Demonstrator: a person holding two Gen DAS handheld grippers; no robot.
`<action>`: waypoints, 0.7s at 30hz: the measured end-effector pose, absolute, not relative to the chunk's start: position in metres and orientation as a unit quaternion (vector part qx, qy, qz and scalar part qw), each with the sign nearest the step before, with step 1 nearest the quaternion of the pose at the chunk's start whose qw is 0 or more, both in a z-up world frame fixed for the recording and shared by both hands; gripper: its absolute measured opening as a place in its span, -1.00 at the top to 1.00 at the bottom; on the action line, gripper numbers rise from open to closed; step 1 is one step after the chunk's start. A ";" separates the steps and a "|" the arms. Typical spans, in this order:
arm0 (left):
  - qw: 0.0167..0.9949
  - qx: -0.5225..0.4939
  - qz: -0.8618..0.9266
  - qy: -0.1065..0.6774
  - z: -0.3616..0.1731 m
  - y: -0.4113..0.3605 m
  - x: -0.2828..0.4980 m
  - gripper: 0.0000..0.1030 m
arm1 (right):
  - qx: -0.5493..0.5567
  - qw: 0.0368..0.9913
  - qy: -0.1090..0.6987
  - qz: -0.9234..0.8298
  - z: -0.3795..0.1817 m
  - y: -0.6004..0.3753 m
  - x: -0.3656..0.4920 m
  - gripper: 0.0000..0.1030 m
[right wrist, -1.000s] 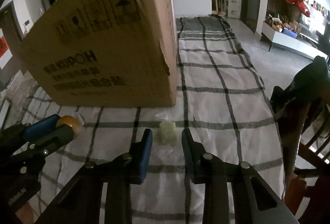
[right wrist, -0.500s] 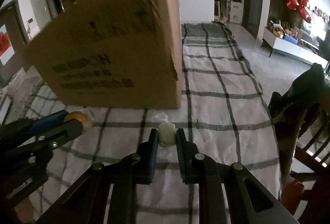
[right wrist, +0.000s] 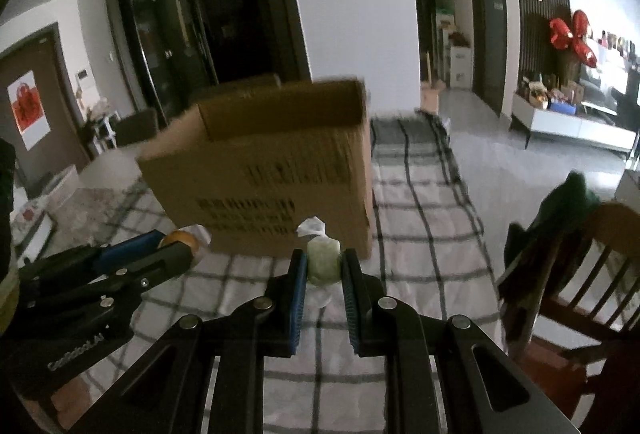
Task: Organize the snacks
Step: 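Lift both candies into the box and open both tools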
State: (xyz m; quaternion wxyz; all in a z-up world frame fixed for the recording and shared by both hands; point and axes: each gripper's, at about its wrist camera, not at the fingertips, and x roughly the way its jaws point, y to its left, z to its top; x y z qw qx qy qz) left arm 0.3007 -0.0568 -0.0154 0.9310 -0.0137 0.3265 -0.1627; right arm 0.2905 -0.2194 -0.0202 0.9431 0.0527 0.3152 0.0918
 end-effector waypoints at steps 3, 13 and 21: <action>0.939 -0.009 -0.160 0.304 0.001 -0.054 0.299 0.41 | 0.052 0.950 0.293 0.096 -0.003 -0.217 0.290 0.63; 0.956 0.009 -0.140 0.259 0.035 -0.038 0.328 0.41 | 0.046 0.962 0.249 0.103 0.030 -0.208 0.316 0.63; 0.956 0.002 -0.134 0.261 0.040 -0.034 0.374 0.41 | 0.027 0.964 0.245 0.101 0.039 -0.204 0.359 0.63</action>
